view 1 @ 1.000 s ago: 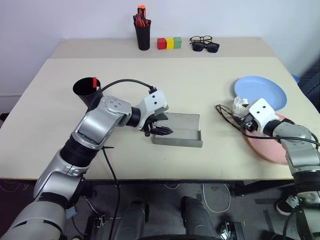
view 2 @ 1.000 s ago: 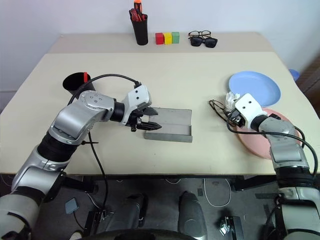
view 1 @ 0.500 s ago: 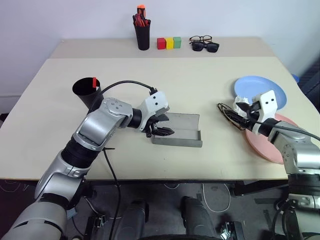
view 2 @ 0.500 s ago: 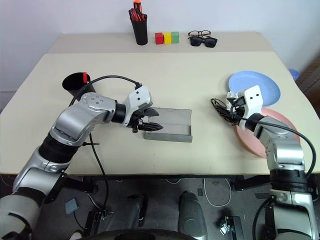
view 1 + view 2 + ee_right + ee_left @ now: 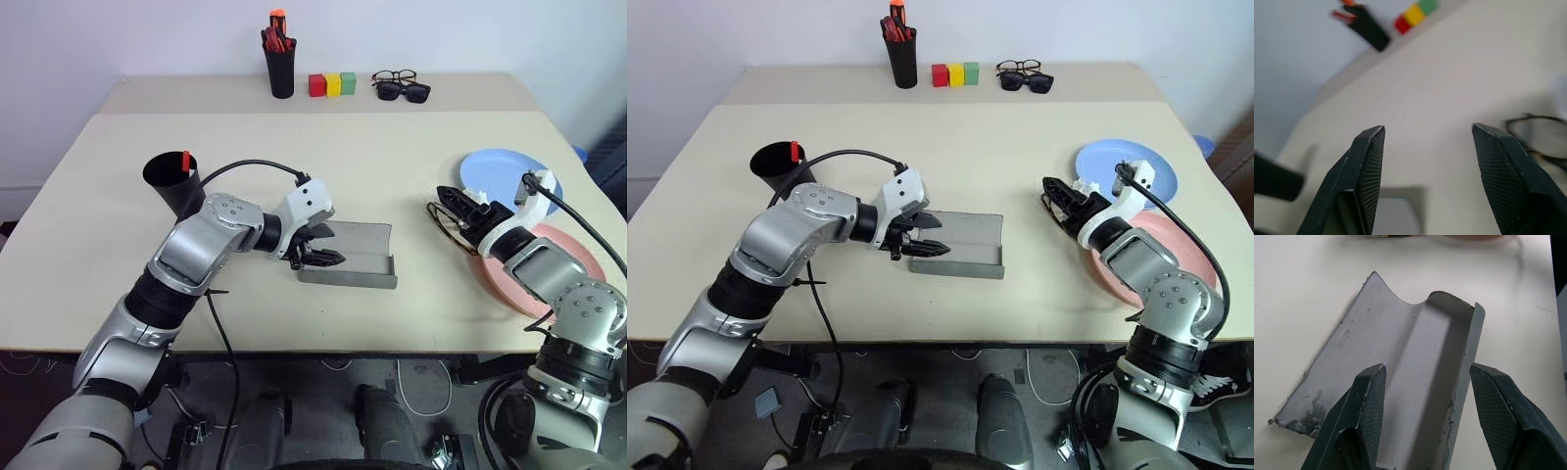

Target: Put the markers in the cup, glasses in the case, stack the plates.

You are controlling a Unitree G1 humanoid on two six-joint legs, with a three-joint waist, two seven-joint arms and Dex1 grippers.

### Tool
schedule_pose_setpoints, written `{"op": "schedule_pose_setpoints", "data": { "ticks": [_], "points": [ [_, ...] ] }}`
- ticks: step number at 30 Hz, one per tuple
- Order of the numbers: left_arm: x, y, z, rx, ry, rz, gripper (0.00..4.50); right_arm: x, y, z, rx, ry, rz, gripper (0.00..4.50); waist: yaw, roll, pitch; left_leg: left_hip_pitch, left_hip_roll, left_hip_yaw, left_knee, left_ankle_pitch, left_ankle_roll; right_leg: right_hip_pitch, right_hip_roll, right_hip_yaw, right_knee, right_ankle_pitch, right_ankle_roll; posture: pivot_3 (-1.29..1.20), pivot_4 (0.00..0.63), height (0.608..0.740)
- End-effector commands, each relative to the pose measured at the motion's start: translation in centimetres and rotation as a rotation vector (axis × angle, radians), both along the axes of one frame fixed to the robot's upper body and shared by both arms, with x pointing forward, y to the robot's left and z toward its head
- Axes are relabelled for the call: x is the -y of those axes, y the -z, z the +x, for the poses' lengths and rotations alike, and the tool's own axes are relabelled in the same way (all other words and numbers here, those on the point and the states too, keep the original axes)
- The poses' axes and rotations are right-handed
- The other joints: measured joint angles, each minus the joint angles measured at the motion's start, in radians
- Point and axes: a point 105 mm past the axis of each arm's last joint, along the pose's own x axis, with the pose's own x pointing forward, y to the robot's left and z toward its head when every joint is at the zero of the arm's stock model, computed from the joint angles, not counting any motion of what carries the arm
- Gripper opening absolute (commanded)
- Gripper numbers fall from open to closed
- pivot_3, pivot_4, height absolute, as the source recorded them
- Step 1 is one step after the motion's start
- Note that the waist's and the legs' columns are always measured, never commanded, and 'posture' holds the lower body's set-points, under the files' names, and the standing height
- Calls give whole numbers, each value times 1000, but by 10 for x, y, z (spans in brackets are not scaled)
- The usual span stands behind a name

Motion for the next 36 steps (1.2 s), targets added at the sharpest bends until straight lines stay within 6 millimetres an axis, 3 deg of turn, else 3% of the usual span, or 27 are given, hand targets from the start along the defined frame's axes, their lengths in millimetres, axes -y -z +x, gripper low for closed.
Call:
{"op": "schedule_pose_setpoints", "data": {
  "ticks": [1,5,10,18,25,36],
  "points": [
    [1,-10,0,30,8,-19,2722,17,-1,3,12,89,-217,2866,-1,0,0,0,0,0,0,0,0,0,0,0,0,0,0,0,150,740],
    [0,-9,0,33,2,-18,2722,25,2,6,59,70,-575,2866,-2,0,0,0,0,1,0,0,0,0,0,0,0,0,0,0,150,740],
    [0,-8,0,32,0,-19,2722,11,7,8,103,-63,-733,2866,-9,0,0,0,0,1,0,0,0,0,0,0,0,0,0,0,150,740],
    [-2,-8,-2,30,-9,-17,2722,-8,14,16,82,-229,-691,2866,-2,0,0,0,0,1,0,0,0,0,0,0,0,0,0,0,150,740],
    [-8,-8,-5,28,-31,-14,2722,4,19,29,53,-233,-748,2866,-3,0,0,0,0,1,0,0,0,0,0,0,0,0,0,0,150,740],
    [-11,-7,-7,24,-61,-15,2722,24,17,26,-2,-244,-793,2866,-4,0,0,0,0,1,0,0,0,0,0,0,0,0,0,0,150,740]
  ]
}}
